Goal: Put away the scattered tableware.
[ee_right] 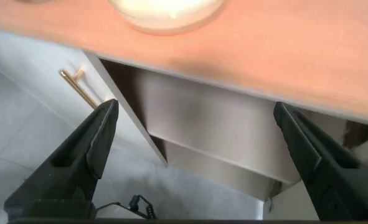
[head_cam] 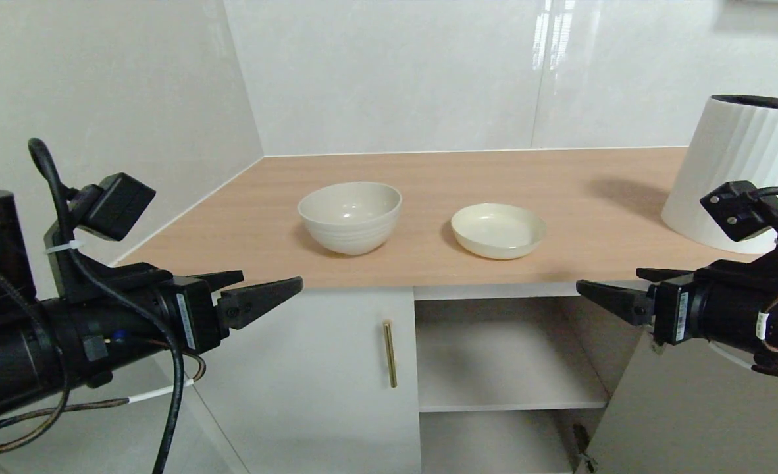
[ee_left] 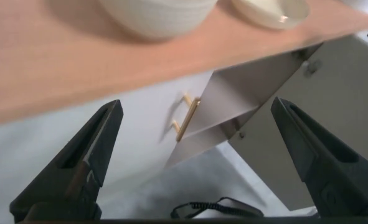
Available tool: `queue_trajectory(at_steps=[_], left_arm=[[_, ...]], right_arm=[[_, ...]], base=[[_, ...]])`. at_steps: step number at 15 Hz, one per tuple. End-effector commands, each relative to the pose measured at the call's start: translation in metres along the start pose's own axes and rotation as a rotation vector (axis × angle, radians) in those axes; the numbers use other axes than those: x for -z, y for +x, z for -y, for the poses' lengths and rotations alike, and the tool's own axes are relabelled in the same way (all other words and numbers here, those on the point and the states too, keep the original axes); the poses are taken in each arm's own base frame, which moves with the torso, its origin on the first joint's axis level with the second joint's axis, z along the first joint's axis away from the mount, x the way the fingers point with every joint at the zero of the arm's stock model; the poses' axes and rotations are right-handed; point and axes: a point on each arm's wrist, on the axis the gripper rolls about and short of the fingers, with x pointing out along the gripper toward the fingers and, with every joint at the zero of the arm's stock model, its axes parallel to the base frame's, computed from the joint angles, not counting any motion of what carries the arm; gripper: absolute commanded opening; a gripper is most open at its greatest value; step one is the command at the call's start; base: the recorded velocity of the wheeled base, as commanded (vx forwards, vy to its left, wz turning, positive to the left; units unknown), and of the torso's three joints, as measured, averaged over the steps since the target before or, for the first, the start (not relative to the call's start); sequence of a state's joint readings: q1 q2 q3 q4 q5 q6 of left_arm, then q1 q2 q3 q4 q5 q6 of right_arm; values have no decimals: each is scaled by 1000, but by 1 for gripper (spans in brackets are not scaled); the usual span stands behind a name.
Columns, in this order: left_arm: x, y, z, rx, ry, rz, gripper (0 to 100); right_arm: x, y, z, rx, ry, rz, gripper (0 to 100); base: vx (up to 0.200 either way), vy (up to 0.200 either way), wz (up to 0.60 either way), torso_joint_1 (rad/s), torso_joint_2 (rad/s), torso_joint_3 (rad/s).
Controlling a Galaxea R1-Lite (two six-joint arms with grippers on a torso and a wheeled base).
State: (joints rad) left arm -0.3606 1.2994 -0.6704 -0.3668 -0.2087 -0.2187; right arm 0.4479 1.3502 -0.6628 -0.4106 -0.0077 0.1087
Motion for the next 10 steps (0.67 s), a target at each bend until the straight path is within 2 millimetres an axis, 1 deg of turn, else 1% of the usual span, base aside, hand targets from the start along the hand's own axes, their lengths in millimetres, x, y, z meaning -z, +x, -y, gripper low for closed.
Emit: queue_trajectory(at_steps=[1,10], left_arm=[[0,1,0,-1,-1,-3,100],[1,2,-1,-3,-2,-7,100]], right_arm=[[2,3,0,1,0,-12,100],[7,9,1,7,1,-39,100]], base=[[0,0,0,188,-471,-290],[0,0,0,207,-478,-281]])
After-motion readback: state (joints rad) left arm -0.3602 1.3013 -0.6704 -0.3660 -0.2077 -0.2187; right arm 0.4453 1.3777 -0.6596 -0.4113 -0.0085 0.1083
